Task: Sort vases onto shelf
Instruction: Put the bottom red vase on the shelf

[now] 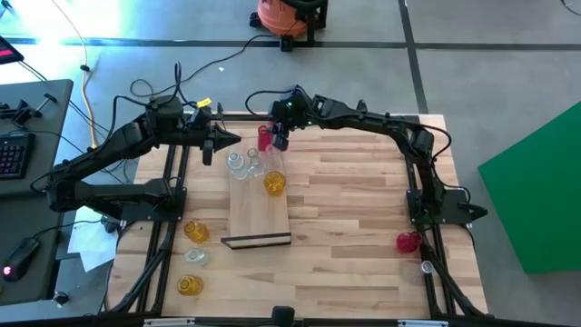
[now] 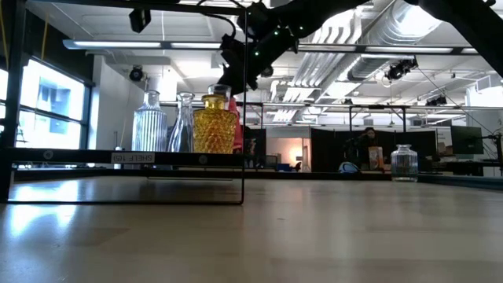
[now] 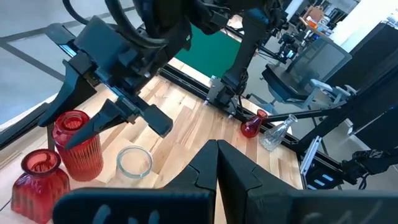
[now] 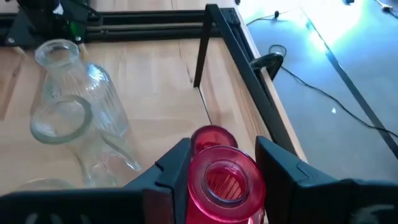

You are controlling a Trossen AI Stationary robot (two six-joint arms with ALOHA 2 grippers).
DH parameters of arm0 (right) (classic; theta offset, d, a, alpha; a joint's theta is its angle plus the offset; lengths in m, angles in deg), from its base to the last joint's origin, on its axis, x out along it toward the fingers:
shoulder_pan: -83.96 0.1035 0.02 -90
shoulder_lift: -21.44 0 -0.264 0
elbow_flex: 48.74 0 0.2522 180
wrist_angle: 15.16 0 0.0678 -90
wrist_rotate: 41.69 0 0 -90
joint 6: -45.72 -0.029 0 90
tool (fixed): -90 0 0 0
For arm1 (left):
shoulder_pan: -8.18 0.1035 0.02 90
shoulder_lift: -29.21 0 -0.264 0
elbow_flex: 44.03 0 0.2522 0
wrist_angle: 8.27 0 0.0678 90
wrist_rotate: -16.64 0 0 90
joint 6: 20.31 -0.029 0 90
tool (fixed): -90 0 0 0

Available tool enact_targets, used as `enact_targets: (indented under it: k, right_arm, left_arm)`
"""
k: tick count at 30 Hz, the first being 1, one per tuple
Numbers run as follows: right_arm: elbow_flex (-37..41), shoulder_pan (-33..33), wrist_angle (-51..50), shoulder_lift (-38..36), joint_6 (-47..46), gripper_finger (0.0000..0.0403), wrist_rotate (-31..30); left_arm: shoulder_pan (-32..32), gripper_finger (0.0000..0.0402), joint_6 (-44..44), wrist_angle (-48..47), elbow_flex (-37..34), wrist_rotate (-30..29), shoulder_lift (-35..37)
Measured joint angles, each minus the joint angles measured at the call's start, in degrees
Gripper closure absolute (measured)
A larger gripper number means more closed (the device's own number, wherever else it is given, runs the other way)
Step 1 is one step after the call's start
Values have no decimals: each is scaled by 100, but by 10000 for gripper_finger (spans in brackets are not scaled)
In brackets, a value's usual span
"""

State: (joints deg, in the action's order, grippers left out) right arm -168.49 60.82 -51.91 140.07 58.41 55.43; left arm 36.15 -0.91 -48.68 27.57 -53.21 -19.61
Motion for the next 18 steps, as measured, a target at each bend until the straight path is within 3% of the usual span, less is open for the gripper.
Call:
enact_targets:
  k: [18]
  right_arm:
    - [0,-7,261,219,58,284,-7]
  left_arm:
    - [0,401,106,-1,0,-129,-2]
